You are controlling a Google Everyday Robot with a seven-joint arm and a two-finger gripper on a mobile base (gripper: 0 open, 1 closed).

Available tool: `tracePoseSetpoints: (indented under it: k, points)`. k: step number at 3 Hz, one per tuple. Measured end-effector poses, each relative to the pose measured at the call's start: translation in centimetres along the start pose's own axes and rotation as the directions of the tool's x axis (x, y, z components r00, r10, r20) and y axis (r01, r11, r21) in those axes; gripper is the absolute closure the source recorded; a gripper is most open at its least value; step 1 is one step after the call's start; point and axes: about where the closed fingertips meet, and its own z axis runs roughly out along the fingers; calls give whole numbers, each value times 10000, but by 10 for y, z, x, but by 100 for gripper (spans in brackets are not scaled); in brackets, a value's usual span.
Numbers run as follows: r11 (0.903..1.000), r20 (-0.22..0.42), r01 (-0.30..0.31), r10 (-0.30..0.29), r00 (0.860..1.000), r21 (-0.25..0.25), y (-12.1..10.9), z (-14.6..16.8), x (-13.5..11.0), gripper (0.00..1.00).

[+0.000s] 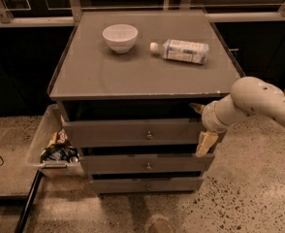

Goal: Open top drawer

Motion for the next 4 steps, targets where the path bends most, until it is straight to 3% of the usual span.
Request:
tracePoseSetpoints:
  k: [2, 4]
  points:
    - [9997, 125, -82, 85, 9999, -247, 1, 25, 7, 0]
    - [9996, 125, -81, 84, 9999, -253, 1, 25, 6, 42]
